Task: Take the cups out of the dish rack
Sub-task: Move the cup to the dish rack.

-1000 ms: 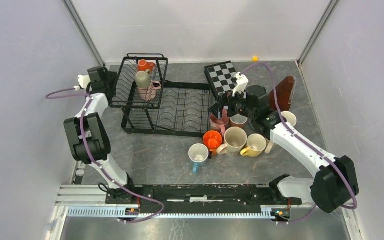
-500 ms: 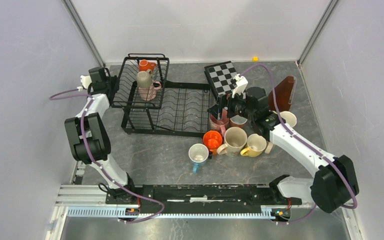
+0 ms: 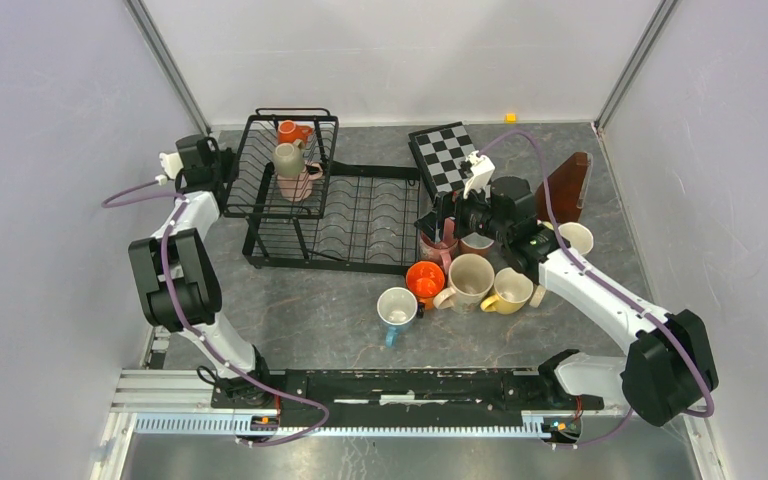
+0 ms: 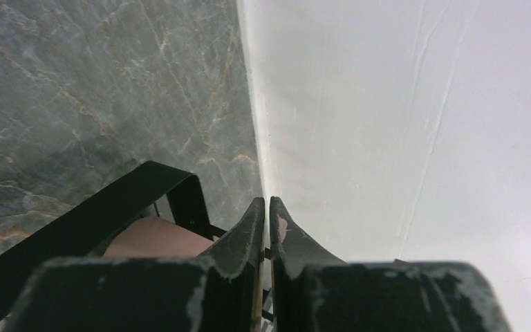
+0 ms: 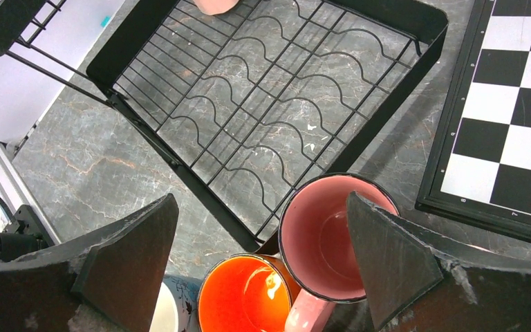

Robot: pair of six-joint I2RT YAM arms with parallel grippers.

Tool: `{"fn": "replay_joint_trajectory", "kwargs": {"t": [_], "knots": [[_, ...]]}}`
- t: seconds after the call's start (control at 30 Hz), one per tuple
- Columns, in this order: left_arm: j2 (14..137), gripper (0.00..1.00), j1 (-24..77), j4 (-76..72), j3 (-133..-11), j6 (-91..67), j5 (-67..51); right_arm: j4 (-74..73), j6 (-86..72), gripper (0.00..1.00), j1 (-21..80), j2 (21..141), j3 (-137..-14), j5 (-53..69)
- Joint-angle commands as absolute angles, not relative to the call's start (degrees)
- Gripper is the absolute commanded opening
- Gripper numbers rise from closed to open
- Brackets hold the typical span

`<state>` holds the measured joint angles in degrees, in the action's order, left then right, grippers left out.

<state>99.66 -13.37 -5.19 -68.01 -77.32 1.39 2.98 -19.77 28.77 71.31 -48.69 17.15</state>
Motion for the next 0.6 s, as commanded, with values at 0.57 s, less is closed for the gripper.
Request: {"fn": "replay_joint_trajectory", "kwargs": {"t": [0.57], "knots": [[105.1, 0.09, -11.7, -23.2, -52.0, -92.1, 0.3, 5.8, -19.3, 0.98, 29.6, 72.7, -48.8, 18.7]]}}
